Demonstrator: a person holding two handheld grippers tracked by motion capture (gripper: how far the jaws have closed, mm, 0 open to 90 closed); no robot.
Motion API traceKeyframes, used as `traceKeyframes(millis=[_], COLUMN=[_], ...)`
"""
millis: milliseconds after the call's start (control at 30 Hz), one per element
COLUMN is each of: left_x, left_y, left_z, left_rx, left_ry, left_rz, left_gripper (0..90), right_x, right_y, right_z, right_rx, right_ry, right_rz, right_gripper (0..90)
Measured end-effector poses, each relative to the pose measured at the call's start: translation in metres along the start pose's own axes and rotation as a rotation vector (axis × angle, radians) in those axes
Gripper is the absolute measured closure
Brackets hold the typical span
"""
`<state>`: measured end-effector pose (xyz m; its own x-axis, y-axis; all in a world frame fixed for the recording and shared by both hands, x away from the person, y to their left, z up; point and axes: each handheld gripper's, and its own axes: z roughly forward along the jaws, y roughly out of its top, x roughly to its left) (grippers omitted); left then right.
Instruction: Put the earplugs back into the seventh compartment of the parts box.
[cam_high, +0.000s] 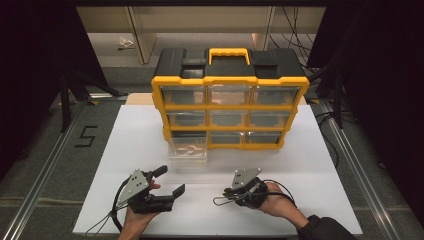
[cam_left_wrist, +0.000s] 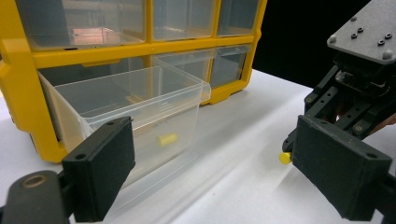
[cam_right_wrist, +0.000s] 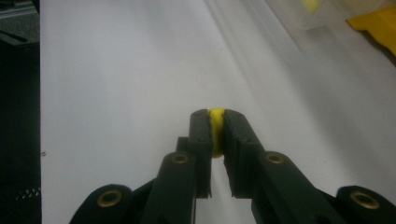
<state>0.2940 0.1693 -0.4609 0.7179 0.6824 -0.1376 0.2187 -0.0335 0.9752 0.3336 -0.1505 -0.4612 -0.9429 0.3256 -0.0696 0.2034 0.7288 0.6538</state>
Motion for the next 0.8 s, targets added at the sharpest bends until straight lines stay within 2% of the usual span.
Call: traceKeyframes(millis=[600,800], left_x=[0.0,0.0], left_y=[0.0,0.0], left_z=[0.0,0.0], left_rx=[-0.001,-0.003], left_ry=[0.001,0.001], left_rz=[-0.001,0.001], left_gripper=[12.6,12.6], right_x=[-0.006,-0.009], right_y=[0.004,0.007], right_z=[-0.012,-0.017], right_rx=[-0.137,-0.198], right_ry=[-0.049,-0.059], right_rz=[0.068,0.095], right_gripper=[82.0,82.0])
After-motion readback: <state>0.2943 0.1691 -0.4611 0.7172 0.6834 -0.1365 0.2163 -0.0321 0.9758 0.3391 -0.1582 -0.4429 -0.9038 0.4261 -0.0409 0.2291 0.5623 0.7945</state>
